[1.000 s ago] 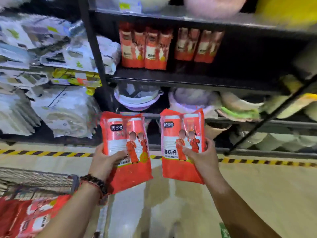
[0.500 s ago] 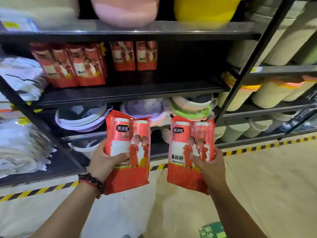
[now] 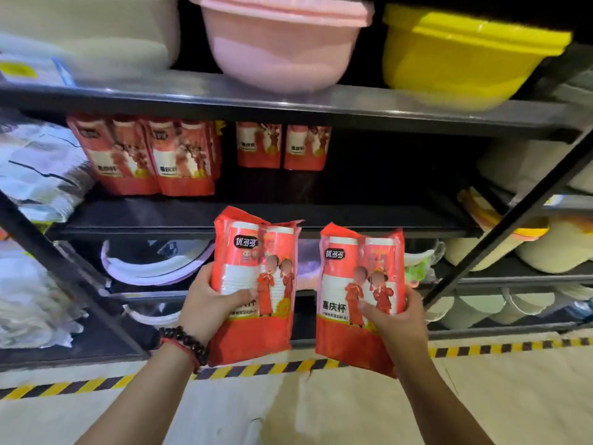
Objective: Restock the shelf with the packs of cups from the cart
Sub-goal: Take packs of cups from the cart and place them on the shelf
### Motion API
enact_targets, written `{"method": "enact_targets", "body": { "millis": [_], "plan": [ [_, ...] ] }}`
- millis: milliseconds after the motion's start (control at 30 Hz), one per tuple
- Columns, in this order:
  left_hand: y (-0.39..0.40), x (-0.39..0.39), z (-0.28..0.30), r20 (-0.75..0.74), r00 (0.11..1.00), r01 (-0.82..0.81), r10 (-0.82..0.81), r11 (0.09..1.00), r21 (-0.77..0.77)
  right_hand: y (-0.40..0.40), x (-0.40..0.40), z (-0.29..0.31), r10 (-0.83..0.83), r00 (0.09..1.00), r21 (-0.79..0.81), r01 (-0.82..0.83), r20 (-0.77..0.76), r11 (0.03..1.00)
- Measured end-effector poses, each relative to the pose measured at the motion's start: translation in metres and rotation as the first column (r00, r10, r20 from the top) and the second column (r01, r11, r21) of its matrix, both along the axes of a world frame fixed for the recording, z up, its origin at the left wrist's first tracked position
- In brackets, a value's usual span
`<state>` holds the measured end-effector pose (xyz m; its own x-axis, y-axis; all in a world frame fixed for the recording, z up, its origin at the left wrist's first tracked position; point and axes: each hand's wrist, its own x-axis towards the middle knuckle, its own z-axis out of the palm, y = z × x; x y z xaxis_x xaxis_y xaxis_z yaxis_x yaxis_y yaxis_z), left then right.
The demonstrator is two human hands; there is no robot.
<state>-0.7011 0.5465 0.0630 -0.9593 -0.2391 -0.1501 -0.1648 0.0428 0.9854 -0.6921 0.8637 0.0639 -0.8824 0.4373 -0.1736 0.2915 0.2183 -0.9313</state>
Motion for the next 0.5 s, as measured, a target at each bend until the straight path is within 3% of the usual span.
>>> {"method": "enact_targets", "body": {
  "millis": [267, 500],
  "plan": [
    [-0.024, -0.103, 0.017, -0.051, 0.998, -0.045, 0.045, 0.999, -0.003, -0.029, -0.105, 0.020, 0.044, 0.991, -0.027, -0.047, -0.127, 0.999],
    [-0.022, -0.185, 0.031, -0.081, 0.995, -0.049, 0.058, 0.992, 0.113, -0.036, -0.178, 0.030, 0.050, 0.980, -0.028, -0.056, -0.190, 0.998]
  ]
}}
